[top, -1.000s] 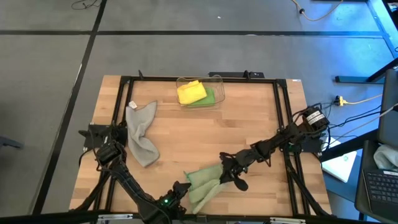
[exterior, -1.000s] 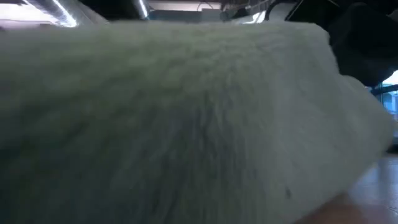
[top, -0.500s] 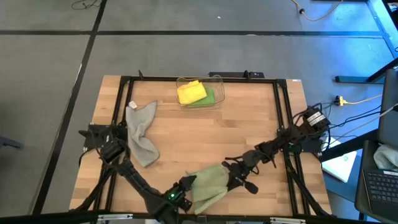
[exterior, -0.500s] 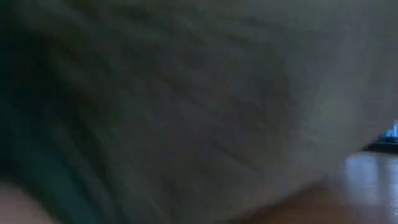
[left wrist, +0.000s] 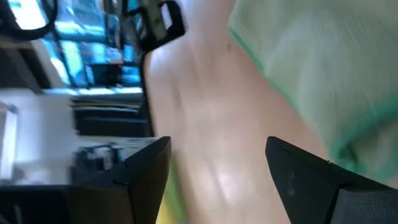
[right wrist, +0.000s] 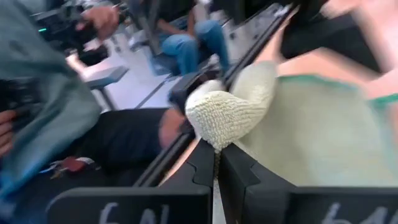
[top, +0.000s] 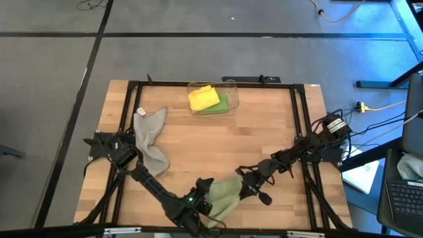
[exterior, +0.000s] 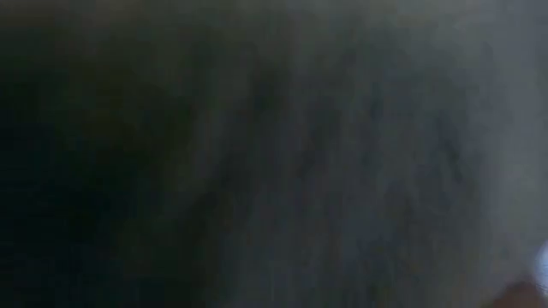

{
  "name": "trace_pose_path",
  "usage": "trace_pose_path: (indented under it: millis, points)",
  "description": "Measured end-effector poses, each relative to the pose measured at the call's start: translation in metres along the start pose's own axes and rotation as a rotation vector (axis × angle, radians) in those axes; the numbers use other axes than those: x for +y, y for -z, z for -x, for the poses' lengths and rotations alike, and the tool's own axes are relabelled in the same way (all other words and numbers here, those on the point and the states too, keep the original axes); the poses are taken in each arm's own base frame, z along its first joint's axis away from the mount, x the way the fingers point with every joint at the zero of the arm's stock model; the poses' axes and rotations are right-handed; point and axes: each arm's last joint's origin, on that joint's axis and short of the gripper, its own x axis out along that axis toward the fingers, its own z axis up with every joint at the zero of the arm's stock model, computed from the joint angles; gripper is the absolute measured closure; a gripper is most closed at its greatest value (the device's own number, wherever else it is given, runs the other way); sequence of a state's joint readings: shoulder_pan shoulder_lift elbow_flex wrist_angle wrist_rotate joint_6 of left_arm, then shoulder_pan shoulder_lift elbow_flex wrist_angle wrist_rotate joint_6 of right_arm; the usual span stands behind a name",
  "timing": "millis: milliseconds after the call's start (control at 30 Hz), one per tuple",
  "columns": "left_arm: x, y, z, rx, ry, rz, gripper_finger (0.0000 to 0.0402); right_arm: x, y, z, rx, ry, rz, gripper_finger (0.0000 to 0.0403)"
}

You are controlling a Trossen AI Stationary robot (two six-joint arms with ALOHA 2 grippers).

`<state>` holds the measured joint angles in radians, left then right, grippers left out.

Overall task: Fold microfiber towels
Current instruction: Fold the light green microfiber cloth

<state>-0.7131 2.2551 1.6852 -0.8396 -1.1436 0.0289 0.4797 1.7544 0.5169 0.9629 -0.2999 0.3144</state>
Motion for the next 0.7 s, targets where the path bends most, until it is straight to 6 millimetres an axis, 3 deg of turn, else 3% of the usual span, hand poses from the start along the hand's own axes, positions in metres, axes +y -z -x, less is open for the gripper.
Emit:
trace_pose_path:
  millis: [233, 433, 700]
  points:
    - [0.006, -0.008, -0.014, -0.020, 0.043, 0.149, 0.0143, -0.018, 0.000, 0.032, -0.033, 0.130, -0.004, 0.0393]
    - [-0.001, -0.017, -0.029, -0.115, 0.247, 0.280, 0.0143, -0.013, 0.004, 0.066, -0.077, 0.174, 0.009, 0.0393]
    - [-0.007, -0.020, -0.042, -0.216, 0.247, 0.343, 0.0143, -0.011, 0.019, 0.086, -0.079, 0.270, -0.014, 0.0393]
